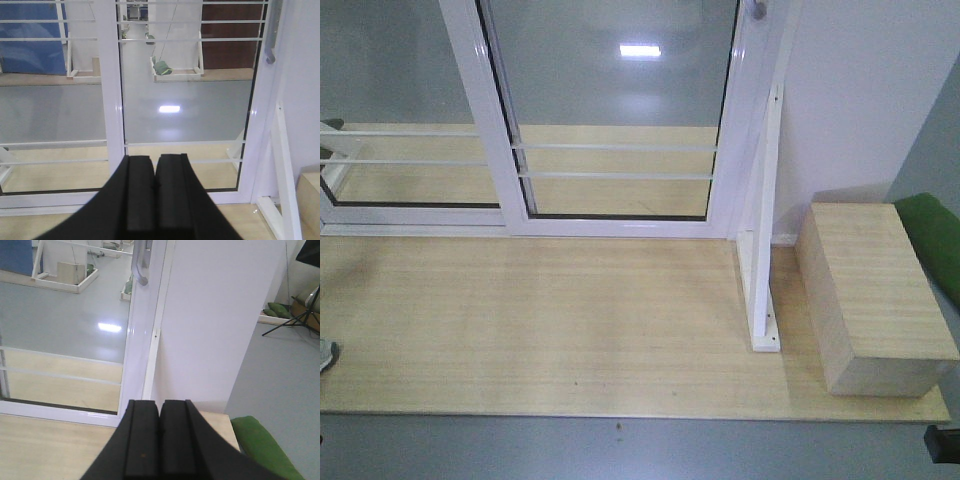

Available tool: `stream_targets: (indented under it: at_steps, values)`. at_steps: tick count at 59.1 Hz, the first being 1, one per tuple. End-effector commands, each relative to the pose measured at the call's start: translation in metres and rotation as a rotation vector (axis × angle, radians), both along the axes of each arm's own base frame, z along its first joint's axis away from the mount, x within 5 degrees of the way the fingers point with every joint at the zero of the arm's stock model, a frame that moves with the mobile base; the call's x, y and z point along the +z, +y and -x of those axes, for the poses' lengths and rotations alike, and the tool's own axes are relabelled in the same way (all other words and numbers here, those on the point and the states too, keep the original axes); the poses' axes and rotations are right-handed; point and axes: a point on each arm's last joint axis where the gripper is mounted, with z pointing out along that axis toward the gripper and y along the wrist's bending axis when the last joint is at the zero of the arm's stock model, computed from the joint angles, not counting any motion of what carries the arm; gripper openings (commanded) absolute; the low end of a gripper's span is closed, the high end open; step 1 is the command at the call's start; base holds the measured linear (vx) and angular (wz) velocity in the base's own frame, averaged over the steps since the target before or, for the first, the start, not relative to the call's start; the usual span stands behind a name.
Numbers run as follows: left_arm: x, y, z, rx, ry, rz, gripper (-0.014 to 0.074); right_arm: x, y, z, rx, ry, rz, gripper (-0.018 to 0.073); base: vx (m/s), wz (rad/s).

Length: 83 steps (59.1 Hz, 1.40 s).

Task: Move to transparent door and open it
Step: 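Drive the base forward up to the white-framed glass sliding door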

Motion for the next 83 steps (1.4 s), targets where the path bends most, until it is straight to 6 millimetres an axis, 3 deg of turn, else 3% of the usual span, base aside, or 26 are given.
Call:
stream_targets:
  at_steps: [1, 42, 83]
  values:
    - [-0.0020, -0.0004, -0.0011, -0.004, -0.056, 0.021, -0.0006, 0.0036, 0.0003, -0.0004, 0.004, -0.085, 0.014, -0.0008, 0.54, 0.06]
    - [-0.0020, -0.0004, -0.0011, -0.004, -0.056, 0.021, -0.0006, 0.0036, 0.0003, -0.0004, 0.004, -0.085, 0.014, -0.0008, 0.45, 0.00]
    - [-0.0020, -0.0004, -0.0011, -0.004, -0.056, 0.021, -0.0006, 0.0036, 0.0003, -0.0004, 0.004, -0.085, 0.014, -0.0008, 0.20, -0.04]
